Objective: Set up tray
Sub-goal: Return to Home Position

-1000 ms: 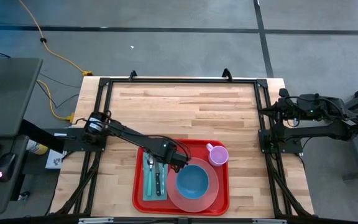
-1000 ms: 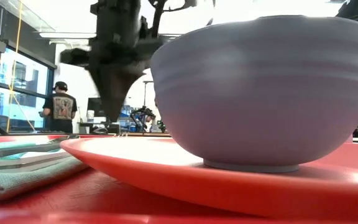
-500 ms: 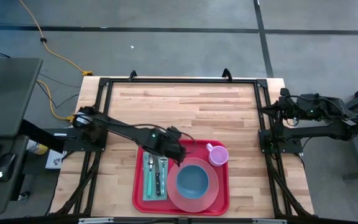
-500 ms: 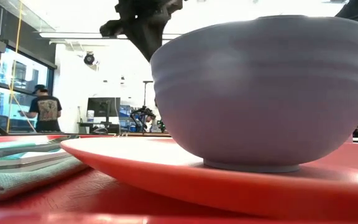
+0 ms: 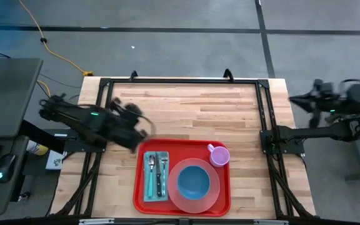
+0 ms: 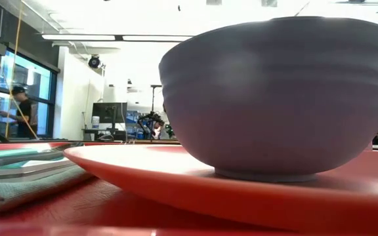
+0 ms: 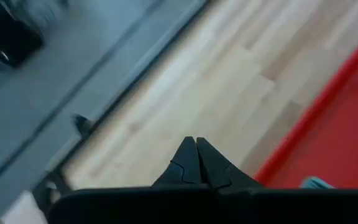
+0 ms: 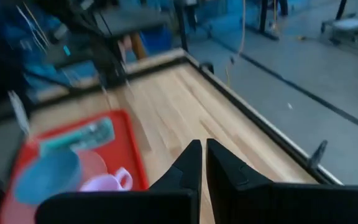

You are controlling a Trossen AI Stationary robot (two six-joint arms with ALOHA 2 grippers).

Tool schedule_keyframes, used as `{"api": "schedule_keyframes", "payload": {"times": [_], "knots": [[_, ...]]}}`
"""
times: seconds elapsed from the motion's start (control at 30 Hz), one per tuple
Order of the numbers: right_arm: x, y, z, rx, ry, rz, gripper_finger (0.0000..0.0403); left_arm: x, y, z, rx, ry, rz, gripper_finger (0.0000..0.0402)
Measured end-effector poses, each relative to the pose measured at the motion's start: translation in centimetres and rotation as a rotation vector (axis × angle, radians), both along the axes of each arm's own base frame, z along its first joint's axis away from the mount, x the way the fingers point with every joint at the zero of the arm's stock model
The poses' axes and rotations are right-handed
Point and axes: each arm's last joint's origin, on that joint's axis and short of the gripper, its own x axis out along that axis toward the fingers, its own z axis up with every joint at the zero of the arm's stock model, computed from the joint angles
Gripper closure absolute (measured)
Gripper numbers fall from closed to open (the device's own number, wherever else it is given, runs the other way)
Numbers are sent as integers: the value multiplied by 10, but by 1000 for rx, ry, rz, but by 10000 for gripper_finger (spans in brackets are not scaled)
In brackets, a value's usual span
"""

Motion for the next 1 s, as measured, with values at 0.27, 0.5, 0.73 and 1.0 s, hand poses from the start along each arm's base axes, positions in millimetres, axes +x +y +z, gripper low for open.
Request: {"api": "schedule_keyframes", "payload": {"times": [0.27,0.5,0.73,1.0], "knots": [[-68,9,23,-25,-267,19,403,-99,16,25,132,-212,-145,394],[-81,22,18,22,-340,-7,403,-153,35,-13,85,-276,-277,394],[-67,37,15,20,-329,3,403,-186,59,-65,43,-447,-340,394],[-90,55,-2,-201,-593,-29,403,-188,60,-91,113,-618,-391,394]]}}
